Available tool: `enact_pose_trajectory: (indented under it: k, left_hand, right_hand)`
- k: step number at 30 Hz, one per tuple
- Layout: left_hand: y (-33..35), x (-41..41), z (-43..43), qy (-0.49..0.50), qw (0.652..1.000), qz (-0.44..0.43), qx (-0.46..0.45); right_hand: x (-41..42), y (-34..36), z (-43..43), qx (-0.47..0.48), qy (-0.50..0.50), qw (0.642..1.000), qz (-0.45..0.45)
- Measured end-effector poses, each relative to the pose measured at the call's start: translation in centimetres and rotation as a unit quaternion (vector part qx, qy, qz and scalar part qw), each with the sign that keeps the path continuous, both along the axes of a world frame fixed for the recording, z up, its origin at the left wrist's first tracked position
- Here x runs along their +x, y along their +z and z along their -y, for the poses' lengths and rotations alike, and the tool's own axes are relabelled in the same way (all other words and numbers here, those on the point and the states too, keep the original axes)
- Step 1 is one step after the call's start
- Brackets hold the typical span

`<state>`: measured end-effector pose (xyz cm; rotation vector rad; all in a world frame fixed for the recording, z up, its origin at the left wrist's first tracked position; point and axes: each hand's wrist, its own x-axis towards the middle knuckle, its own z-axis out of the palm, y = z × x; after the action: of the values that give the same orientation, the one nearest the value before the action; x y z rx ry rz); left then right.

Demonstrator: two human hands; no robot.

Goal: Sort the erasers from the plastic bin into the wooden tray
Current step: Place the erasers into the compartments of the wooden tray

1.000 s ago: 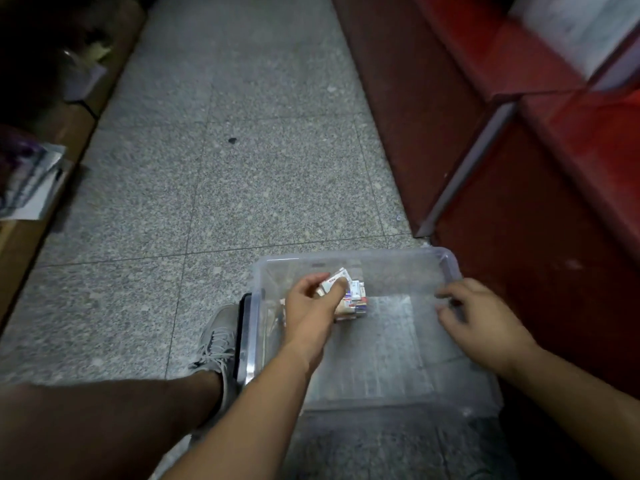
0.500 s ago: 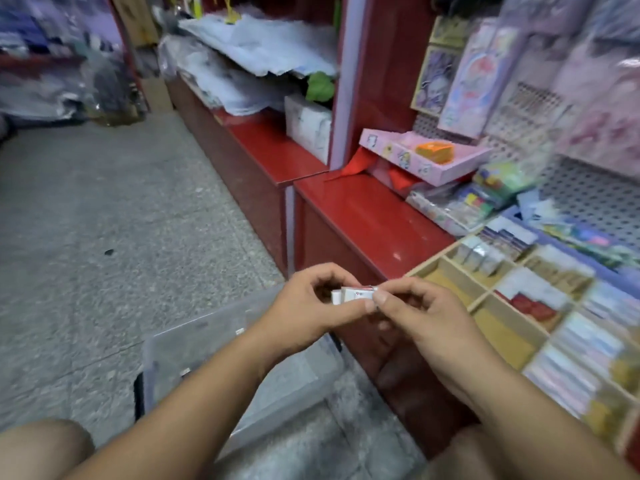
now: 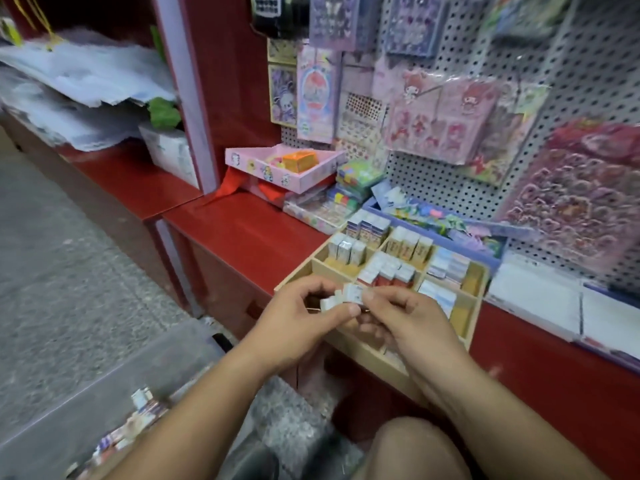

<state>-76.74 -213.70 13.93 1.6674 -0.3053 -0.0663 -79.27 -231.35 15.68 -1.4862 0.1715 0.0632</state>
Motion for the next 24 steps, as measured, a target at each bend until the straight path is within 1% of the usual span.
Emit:
enact_pose_trajectory:
  k: [5, 8, 10, 12, 14, 15, 17, 19, 21, 24]
  left_hand:
    - [-0.6, 2.8, 2.0, 0.016, 0.999, -0.011, -0.042]
    - [-0.7, 4.7, 2.0, 0.067, 0.996, -0.028, -0.059]
    - [-1.0, 6.3, 1.4, 0.101, 0.99, -0.057, -0.083]
    - [-1.3, 7.7, 0.6, 0.131, 0.981, -0.088, -0.113]
    - [-1.7, 9.0, -0.3, 0.163, 0.974, -0.102, -0.122]
    - [-2.0, 9.6, -0.7, 0.176, 0.971, -0.104, -0.12]
    - [-2.6, 10.5, -1.5, 0.191, 0.966, -0.12, -0.126]
    - [-3.0, 11.0, -2.2, 0.19, 0.962, -0.137, -0.139]
    - [-3.1, 11.3, -2.6, 0.187, 0.957, -0.158, -0.155]
    - [-3.0, 11.5, -3.0, 0.175, 0.954, -0.176, -0.168]
  right_hand:
    - [2.6, -0.2, 1.4, -0.003, -0.04, 0.999, -0.008]
    - [5.2, -0.2, 2.0, -0.017, -0.081, 0.997, 0.01]
    - [7.5, -0.1, 2.5, -0.093, -0.102, 0.99, 0.029]
    - [10.0, -0.2, 2.8, -0.201, -0.099, 0.973, 0.05]
    - [12.4, -0.5, 2.2, -0.305, -0.071, 0.947, 0.067]
    - [13.5, -0.7, 1.7, -0.365, -0.051, 0.926, 0.076]
    - [15.3, -1.2, 0.3, -0.485, -0.002, 0.869, 0.097]
    - [16.7, -1.9, -1.0, -0.575, 0.039, 0.808, 0.125]
    - [17.8, -2.7, -1.8, -0.625, 0.061, 0.764, 0.15]
    - [18.7, -3.5, -2.5, -0.654, 0.067, 0.735, 0.163]
